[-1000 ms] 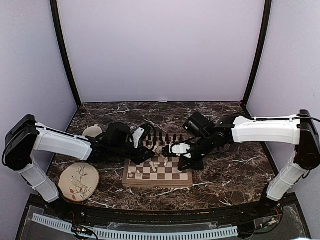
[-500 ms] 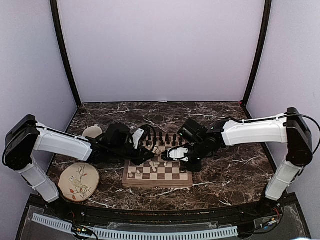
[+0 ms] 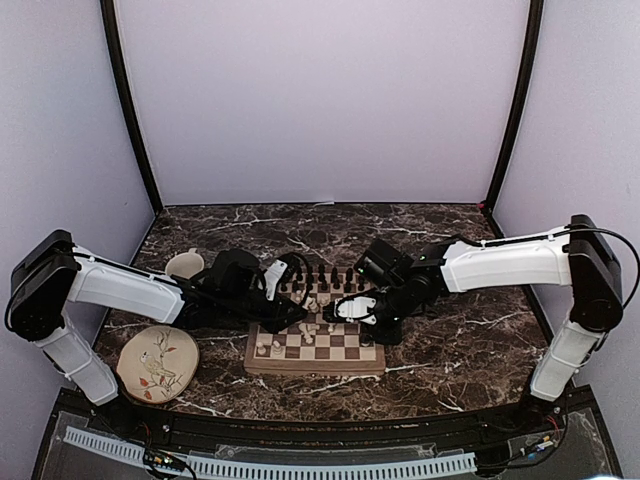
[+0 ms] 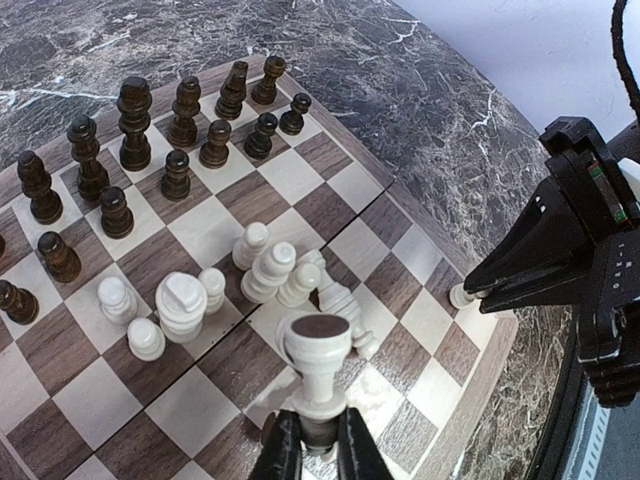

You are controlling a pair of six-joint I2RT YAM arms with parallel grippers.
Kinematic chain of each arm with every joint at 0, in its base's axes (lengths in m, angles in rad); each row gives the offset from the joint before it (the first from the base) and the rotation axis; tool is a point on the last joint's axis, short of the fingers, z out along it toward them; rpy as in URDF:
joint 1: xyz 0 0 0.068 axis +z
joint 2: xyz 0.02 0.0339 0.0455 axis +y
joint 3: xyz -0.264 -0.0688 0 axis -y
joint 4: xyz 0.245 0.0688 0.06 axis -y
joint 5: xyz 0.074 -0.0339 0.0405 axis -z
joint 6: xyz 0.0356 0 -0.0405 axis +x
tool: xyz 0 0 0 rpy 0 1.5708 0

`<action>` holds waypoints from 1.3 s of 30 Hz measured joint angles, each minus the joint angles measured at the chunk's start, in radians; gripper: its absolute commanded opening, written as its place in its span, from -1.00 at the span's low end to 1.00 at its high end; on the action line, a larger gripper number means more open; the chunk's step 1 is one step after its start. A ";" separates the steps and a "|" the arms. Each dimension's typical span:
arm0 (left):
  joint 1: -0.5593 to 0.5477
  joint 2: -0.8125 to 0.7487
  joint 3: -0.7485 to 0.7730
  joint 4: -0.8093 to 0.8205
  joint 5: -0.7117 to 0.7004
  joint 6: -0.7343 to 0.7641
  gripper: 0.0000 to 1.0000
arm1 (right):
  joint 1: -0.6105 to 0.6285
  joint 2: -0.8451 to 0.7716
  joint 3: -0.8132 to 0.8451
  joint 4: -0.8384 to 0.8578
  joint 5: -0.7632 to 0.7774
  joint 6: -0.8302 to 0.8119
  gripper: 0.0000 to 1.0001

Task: Set up the chess pieces on the board
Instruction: Place the pawn at h2.

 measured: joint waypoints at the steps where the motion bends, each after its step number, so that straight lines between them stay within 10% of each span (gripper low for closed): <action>1: 0.000 0.000 0.000 0.000 0.000 0.000 -1.00 | 0.000 0.000 0.000 0.000 0.000 0.000 -0.88; 39: 0.000 0.000 0.000 0.014 0.003 -0.001 -1.00 | -0.035 0.016 0.036 -0.006 -0.015 0.023 -0.49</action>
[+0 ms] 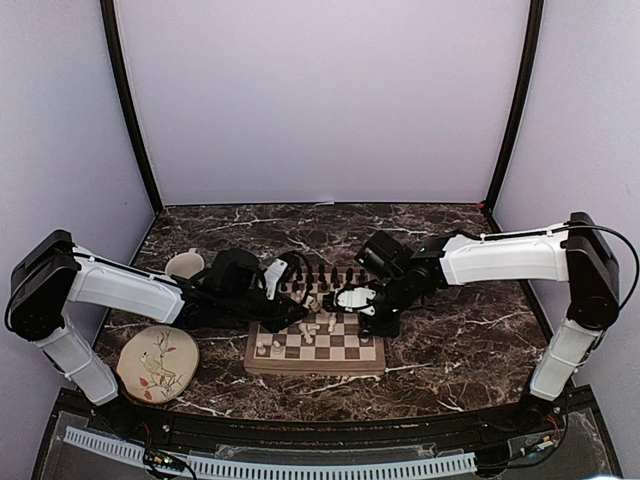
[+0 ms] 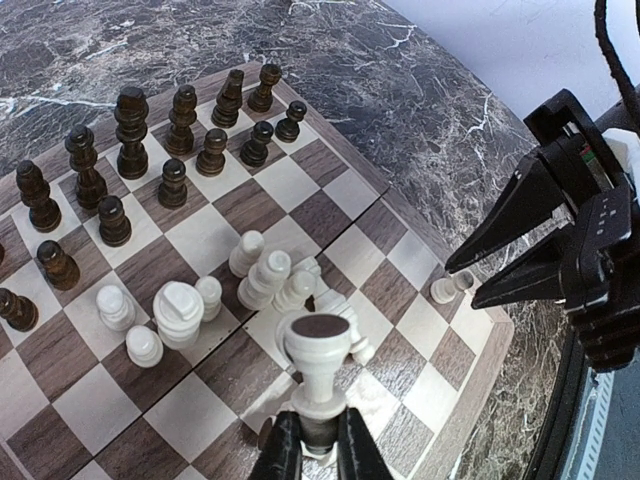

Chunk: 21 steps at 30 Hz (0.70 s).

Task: Set up the chess pieces on the board
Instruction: Place the pawn at h2, then pick up the knight from the chess pile.

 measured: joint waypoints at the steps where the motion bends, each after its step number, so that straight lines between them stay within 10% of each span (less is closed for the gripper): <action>1: 0.000 0.000 0.000 0.000 0.000 0.000 -1.00 | -0.002 0.000 0.004 -0.003 -0.007 -0.001 -0.48; 21: 0.000 -0.073 -0.026 0.122 0.066 -0.005 -1.00 | -0.287 -0.023 0.251 0.009 -0.493 0.206 -0.21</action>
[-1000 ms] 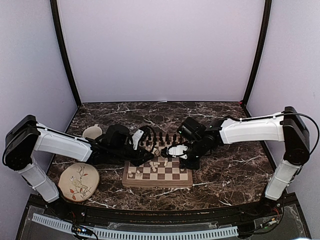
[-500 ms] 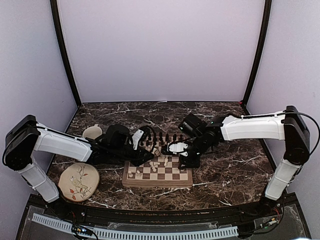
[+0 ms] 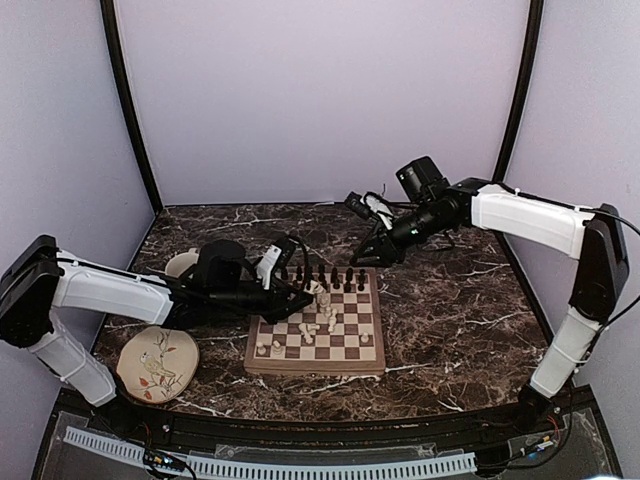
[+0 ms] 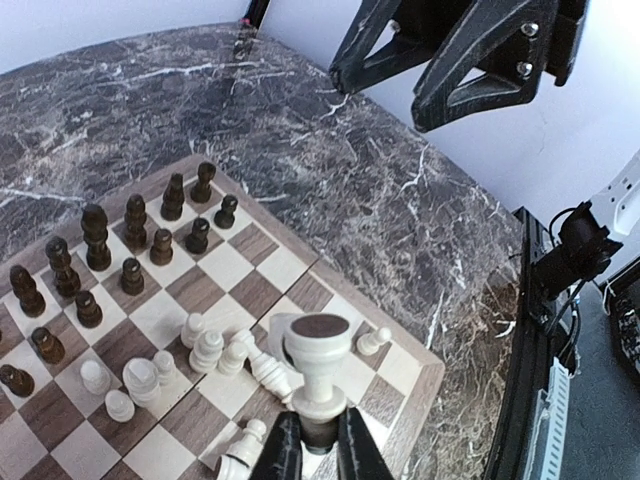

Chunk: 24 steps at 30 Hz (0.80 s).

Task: Set up the chess pieces on the board
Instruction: Pick up the knight from the chess pile.

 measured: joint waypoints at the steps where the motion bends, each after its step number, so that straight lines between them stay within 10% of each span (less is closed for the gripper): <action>1: 0.000 -0.010 -0.002 0.010 0.000 -0.003 -1.00 | -0.007 0.008 0.008 0.008 -0.045 0.016 -0.17; 24: 0.000 -0.087 -0.002 0.150 0.046 -0.113 -1.00 | -0.009 0.174 0.027 0.186 -0.573 0.299 0.23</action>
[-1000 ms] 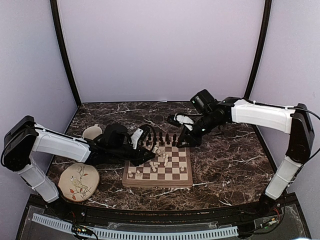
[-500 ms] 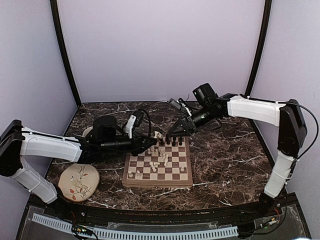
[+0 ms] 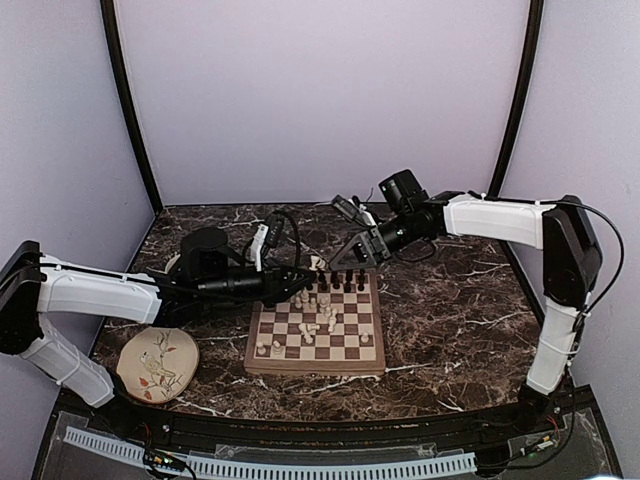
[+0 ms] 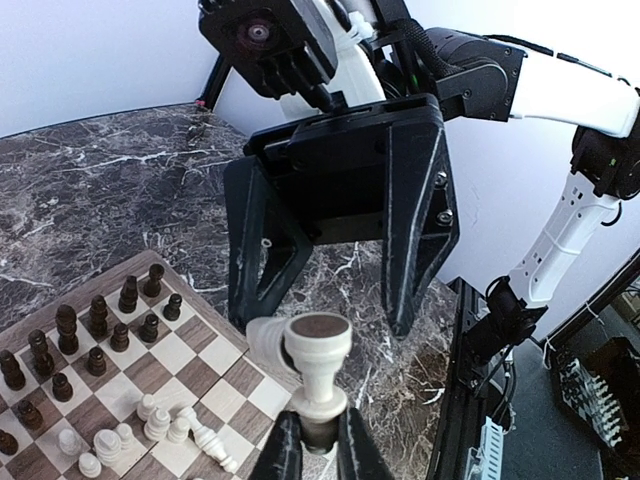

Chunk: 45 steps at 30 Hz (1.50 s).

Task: Set up the chess pieces on the board
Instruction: Pick up the knight from the chess pile.

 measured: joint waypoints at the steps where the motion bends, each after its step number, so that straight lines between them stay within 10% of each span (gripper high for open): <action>1: 0.000 0.001 0.000 0.005 0.007 -0.005 -1.00 | 0.002 0.003 0.002 0.004 -0.005 0.002 0.24; 9: 0.000 0.019 0.016 0.027 0.052 -0.032 -1.00 | 0.010 0.041 0.020 0.011 -0.027 0.010 0.26; 26: 0.000 0.024 0.020 0.048 0.016 -0.044 -1.00 | 0.009 0.044 -0.015 0.074 -0.134 0.075 -0.59; 37: 0.001 0.031 0.020 0.039 -0.009 -0.045 -1.00 | 0.005 0.034 -0.030 0.129 -0.172 0.124 -0.38; 45: 0.001 0.047 0.020 0.034 -0.009 -0.047 -1.00 | -0.005 0.021 -0.048 0.190 -0.175 0.181 -0.59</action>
